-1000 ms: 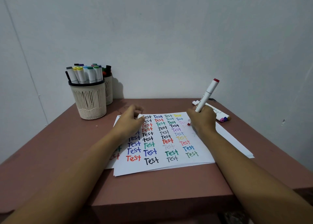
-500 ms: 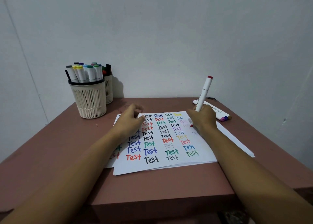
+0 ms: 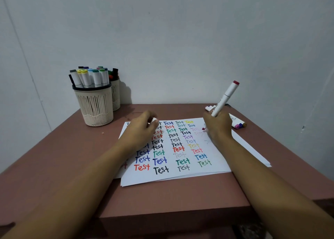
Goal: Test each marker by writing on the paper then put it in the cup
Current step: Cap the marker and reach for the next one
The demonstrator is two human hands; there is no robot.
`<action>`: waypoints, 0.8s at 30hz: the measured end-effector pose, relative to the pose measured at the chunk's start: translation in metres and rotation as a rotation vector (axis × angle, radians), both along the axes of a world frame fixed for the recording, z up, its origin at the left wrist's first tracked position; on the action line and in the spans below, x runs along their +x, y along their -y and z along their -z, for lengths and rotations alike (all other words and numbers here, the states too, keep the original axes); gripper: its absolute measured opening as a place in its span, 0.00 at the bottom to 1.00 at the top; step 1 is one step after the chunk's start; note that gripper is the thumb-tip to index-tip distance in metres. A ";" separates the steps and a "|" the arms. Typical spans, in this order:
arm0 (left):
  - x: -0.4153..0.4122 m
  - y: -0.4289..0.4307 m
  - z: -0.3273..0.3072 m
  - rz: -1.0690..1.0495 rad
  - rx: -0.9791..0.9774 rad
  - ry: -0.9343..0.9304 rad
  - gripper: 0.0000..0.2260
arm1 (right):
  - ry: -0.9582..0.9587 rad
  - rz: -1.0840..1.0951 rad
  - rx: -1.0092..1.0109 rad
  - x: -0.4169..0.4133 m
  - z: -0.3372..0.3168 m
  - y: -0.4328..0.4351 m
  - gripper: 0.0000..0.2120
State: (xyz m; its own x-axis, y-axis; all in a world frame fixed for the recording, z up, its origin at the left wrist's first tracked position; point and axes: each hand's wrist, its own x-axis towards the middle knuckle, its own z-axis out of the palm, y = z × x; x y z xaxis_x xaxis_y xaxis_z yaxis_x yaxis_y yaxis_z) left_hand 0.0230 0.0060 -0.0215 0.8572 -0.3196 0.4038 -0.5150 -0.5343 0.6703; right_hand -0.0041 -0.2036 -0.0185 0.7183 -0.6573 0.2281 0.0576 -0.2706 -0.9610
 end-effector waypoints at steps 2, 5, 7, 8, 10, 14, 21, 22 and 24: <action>-0.003 0.000 -0.003 0.002 -0.015 0.052 0.08 | 0.056 -0.038 0.076 -0.002 -0.004 -0.002 0.15; -0.004 0.000 -0.006 0.029 -0.065 0.074 0.08 | 0.101 -0.145 0.257 -0.007 -0.012 -0.009 0.20; -0.006 0.000 -0.007 0.067 -0.121 0.038 0.09 | 0.151 -0.285 0.461 -0.010 -0.017 -0.013 0.16; -0.007 0.000 -0.007 0.091 -0.158 0.005 0.09 | 0.163 -0.367 0.538 -0.011 -0.018 -0.015 0.13; -0.010 0.001 -0.009 0.154 -0.230 -0.065 0.11 | 0.152 -0.521 0.609 -0.015 -0.020 -0.020 0.10; -0.014 0.004 -0.010 0.231 -0.296 -0.131 0.12 | 0.132 -0.715 0.523 -0.018 -0.019 -0.029 0.09; -0.014 0.005 -0.010 0.242 -0.335 -0.104 0.10 | 0.137 -0.788 0.418 -0.019 -0.017 -0.030 0.06; -0.014 0.005 -0.009 0.248 -0.337 -0.092 0.10 | 0.131 -0.793 0.411 -0.019 -0.017 -0.031 0.05; -0.014 0.005 -0.009 0.264 -0.347 -0.070 0.10 | 0.122 -0.788 0.400 -0.019 -0.016 -0.031 0.03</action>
State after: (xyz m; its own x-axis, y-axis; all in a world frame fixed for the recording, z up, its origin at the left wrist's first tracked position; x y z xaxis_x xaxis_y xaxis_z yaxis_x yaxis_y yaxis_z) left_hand 0.0091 0.0009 -0.0121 0.7934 -0.3870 0.4698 -0.5507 -0.1274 0.8250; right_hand -0.0232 -0.1727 -0.0028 0.9809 -0.0296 0.1922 0.1935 0.2454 -0.9499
